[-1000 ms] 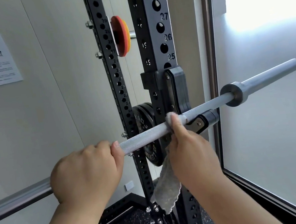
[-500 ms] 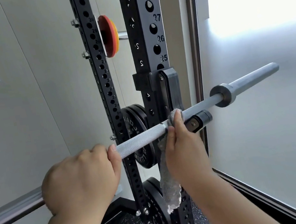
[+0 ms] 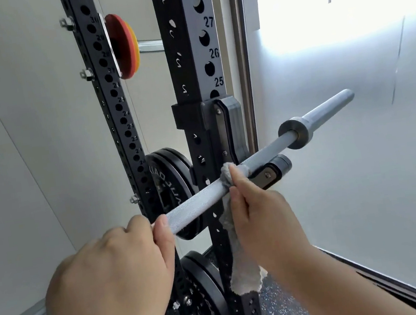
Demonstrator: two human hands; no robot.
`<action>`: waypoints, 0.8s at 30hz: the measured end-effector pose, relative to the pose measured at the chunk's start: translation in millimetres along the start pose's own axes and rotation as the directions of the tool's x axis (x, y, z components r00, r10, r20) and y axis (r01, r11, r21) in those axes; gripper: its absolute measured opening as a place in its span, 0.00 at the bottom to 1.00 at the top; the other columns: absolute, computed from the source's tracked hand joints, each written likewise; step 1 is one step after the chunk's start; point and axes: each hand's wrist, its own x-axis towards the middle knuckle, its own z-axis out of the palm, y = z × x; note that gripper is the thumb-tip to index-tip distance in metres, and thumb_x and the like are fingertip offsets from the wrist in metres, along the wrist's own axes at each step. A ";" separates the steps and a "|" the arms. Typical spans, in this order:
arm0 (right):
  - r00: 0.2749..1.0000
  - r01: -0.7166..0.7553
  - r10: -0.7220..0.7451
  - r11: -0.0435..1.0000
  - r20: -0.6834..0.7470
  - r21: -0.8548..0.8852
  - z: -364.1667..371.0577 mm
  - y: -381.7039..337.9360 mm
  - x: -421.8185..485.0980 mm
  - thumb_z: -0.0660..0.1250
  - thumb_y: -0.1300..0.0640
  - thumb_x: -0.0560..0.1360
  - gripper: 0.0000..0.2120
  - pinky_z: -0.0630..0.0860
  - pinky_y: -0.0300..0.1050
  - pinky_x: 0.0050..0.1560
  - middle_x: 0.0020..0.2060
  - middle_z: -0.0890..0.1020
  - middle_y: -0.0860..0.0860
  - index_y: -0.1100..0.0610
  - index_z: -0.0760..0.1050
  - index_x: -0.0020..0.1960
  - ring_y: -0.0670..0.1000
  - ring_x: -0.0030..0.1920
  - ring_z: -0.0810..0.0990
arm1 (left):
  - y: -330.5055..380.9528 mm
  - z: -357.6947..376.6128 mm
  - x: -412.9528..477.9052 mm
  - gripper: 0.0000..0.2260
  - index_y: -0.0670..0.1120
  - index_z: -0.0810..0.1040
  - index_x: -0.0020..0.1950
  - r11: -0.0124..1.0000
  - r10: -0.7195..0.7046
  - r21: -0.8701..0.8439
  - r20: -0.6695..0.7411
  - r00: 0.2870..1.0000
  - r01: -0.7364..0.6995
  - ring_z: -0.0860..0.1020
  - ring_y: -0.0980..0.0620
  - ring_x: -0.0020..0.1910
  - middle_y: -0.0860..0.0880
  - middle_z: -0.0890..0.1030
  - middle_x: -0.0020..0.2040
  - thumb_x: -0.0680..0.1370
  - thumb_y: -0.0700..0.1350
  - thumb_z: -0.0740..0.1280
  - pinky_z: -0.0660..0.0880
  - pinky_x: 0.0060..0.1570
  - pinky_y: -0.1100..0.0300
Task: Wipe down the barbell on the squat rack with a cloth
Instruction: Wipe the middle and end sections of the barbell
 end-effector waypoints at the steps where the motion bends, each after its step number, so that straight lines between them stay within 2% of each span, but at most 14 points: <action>1: 0.999 -0.031 0.031 0.999 -0.024 -0.018 -3.5 5.5 8.3 0.54 0.48 0.85 0.23 0.79 0.49 0.40 0.33 0.79 0.44 0.36 0.62 0.79 0.49 0.35 0.79 | -0.2 -0.4 0.4 0.24 0.45 0.67 0.32 1.000 -0.002 -0.004 0.007 1.000 0.002 0.61 0.48 0.23 0.46 0.65 0.23 0.84 0.54 0.50 0.60 0.31 0.56; 5: 0.994 -0.093 0.089 0.994 -0.059 -0.057 -3.1 6.0 15.1 0.54 0.49 0.86 0.22 0.78 0.50 0.41 0.39 0.82 0.49 0.36 0.64 0.78 0.54 0.39 0.79 | -0.6 -2.8 0.3 0.24 0.45 0.68 0.33 1.000 -0.009 0.000 0.038 0.999 0.009 0.61 0.49 0.23 0.46 0.65 0.24 0.84 0.54 0.49 0.61 0.31 0.56; 8: 0.999 0.031 -0.032 0.998 -0.005 -0.059 9.5 -14.3 -11.1 0.54 0.49 0.86 0.22 0.77 0.51 0.38 0.33 0.80 0.47 0.38 0.64 0.78 0.50 0.33 0.77 | -1.1 -3.8 -0.5 0.23 0.44 0.65 0.33 1.000 0.011 -0.026 0.025 1.000 -0.011 0.59 0.50 0.23 0.46 0.63 0.23 0.85 0.53 0.50 0.59 0.31 0.57; 10: 0.997 0.070 -0.071 0.989 -0.004 -0.132 7.2 -16.3 -11.2 0.53 0.49 0.86 0.20 0.77 0.51 0.36 0.31 0.78 0.47 0.38 0.65 0.76 0.51 0.33 0.76 | -1.2 -6.9 0.1 0.22 0.45 0.63 0.33 0.999 0.019 -0.035 0.016 1.000 -0.018 0.59 0.51 0.23 0.46 0.62 0.23 0.85 0.53 0.50 0.57 0.31 0.58; 13: 0.998 -0.037 0.027 0.987 -0.064 -0.158 -5.5 -3.1 15.0 0.53 0.50 0.86 0.17 0.77 0.50 0.38 0.33 0.79 0.44 0.37 0.68 0.72 0.55 0.38 0.79 | -1.1 -8.1 1.3 0.21 0.45 0.64 0.34 0.999 0.030 -0.031 0.032 0.999 -0.029 0.58 0.51 0.24 0.46 0.63 0.24 0.85 0.53 0.50 0.54 0.31 0.58; 15: 0.995 -0.066 0.055 0.987 -0.084 -0.144 -6.9 -2.9 19.4 0.53 0.50 0.86 0.17 0.80 0.54 0.42 0.38 0.83 0.49 0.39 0.68 0.72 0.58 0.42 0.81 | -2.8 -6.8 0.5 0.21 0.45 0.64 0.34 0.999 0.041 -0.020 0.047 0.998 -0.041 0.58 0.50 0.24 0.46 0.64 0.24 0.85 0.53 0.51 0.55 0.32 0.57; 19: 0.999 0.049 -0.050 0.984 -0.006 -0.171 4.1 -21.2 -10.2 0.52 0.50 0.86 0.18 0.77 0.52 0.37 0.31 0.77 0.45 0.39 0.65 0.75 0.51 0.34 0.78 | -3.1 -9.4 0.1 0.21 0.45 0.65 0.34 0.999 0.032 -0.026 0.094 0.995 -0.030 0.58 0.50 0.25 0.46 0.63 0.24 0.85 0.53 0.50 0.55 0.32 0.56; 21: 0.999 0.040 -0.043 0.977 -0.011 -0.209 -0.7 -13.7 -3.9 0.52 0.49 0.86 0.20 0.78 0.52 0.39 0.34 0.79 0.46 0.37 0.64 0.76 0.55 0.38 0.79 | -1.7 -10.3 1.6 0.21 0.44 0.66 0.34 0.999 0.016 -0.035 0.136 0.991 -0.011 0.58 0.51 0.24 0.46 0.63 0.24 0.84 0.53 0.51 0.56 0.31 0.57; 24: 0.995 -0.076 0.064 0.983 -0.077 -0.168 -10.2 4.8 19.9 0.52 0.47 0.86 0.20 0.80 0.54 0.43 0.43 0.85 0.51 0.35 0.64 0.77 0.58 0.43 0.81 | 4.0 -8.6 10.5 0.21 0.44 0.69 0.32 0.999 0.011 -0.044 0.187 0.982 -0.003 0.53 0.54 0.23 0.49 0.59 0.23 0.84 0.48 0.54 0.52 0.31 0.61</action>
